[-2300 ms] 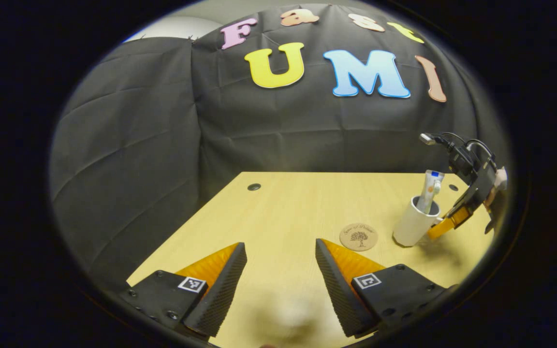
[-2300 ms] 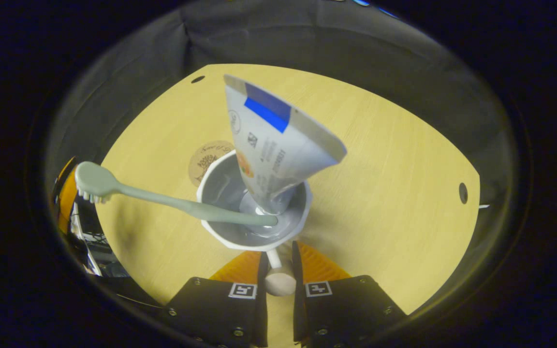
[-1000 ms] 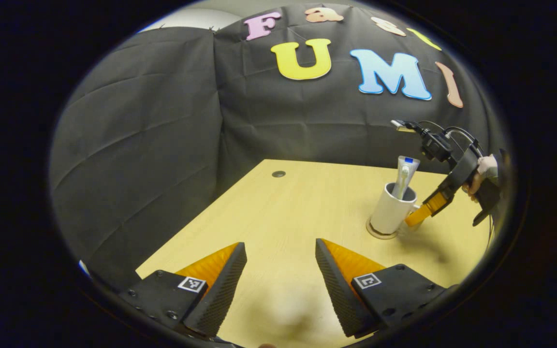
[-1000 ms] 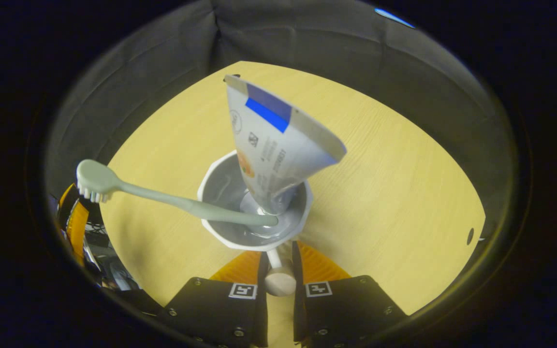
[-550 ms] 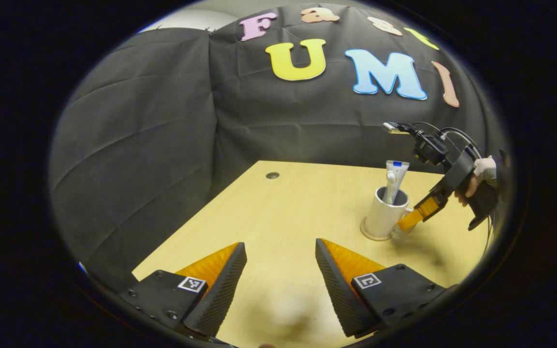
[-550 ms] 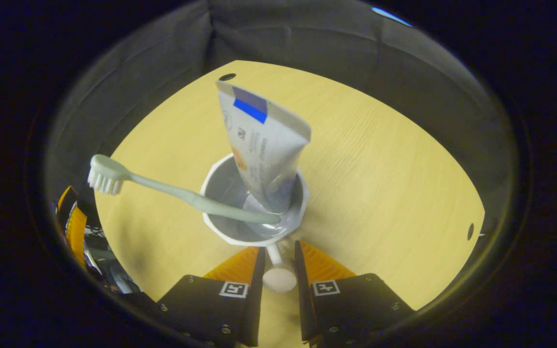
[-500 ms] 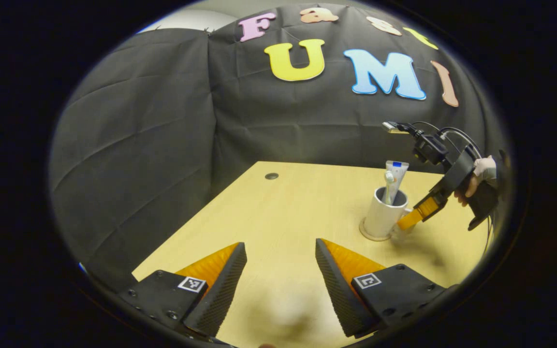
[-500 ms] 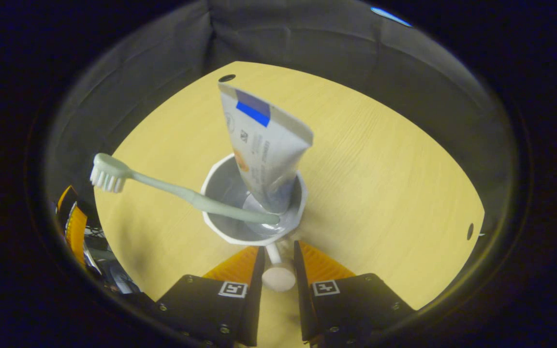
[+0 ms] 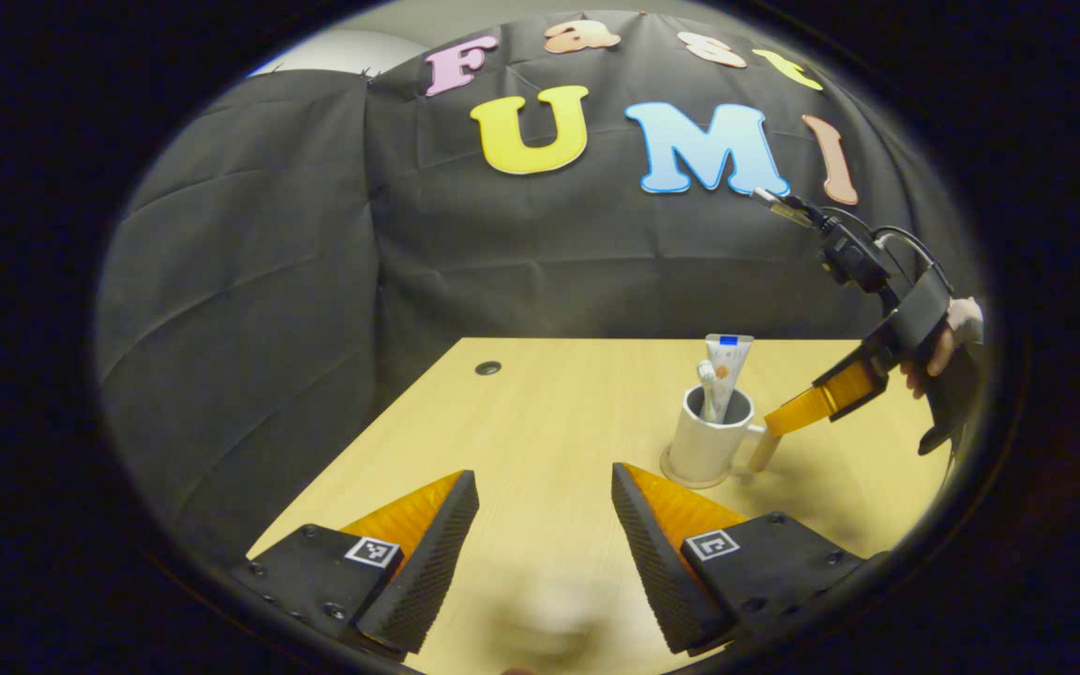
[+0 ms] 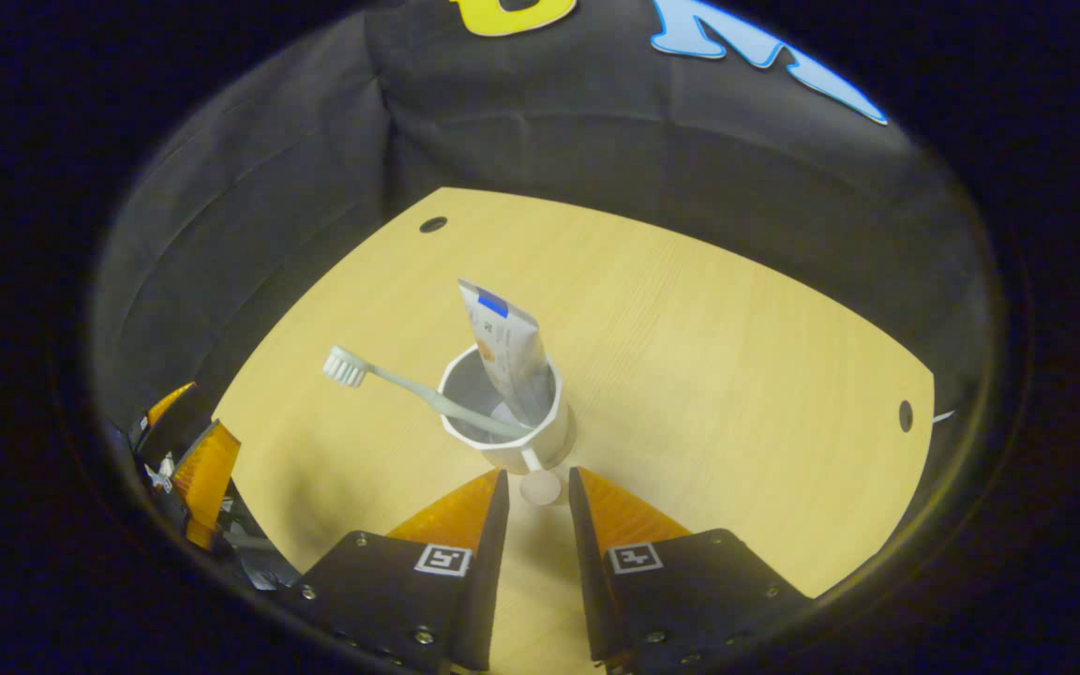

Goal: Put the toothbrush and toothpaste on the desktop into the cup, then pick up the cup and place it on the coaster on the desktop.

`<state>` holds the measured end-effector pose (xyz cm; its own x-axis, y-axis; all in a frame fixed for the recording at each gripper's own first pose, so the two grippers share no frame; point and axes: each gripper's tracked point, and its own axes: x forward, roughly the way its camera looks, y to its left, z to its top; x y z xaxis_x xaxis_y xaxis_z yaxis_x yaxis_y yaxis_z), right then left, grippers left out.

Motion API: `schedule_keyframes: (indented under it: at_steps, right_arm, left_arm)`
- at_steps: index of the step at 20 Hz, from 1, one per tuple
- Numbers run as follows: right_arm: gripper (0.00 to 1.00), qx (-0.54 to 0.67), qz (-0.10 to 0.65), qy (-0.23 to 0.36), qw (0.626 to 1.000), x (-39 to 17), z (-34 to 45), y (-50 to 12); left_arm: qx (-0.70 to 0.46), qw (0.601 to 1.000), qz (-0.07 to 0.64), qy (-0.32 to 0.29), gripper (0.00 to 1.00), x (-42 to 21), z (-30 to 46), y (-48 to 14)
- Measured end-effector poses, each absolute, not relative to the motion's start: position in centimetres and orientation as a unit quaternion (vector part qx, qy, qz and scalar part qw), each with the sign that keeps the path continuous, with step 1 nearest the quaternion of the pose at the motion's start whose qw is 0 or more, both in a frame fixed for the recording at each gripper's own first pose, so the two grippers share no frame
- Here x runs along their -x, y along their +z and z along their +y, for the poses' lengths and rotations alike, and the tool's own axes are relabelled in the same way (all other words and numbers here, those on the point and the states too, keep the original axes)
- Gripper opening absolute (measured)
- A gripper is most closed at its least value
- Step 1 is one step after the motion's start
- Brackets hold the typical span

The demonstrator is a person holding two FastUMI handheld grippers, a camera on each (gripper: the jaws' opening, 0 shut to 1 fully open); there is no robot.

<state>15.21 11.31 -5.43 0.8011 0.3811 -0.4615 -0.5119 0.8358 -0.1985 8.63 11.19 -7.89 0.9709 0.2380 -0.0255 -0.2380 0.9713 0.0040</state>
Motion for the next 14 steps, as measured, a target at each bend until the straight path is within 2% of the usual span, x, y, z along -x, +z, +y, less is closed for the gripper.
schedule_keyframes:
  at_steps: [8, 14]
  right_arm:
    - [0.38, 0.089, 0.038, 0.151, 0.984, -10.2, 7.7, 1.9]
    - [0.39, 0.070, -0.089, 0.074, 0.991, -6.0, 4.4, 7.2]
  left_arm:
    - [-0.037, 0.996, -0.067, 0.050, 0.95, -11.5, 6.0, 1.3]
    - [-0.037, 0.990, -0.136, 0.003, 0.93, -11.1, 2.0, 7.4]
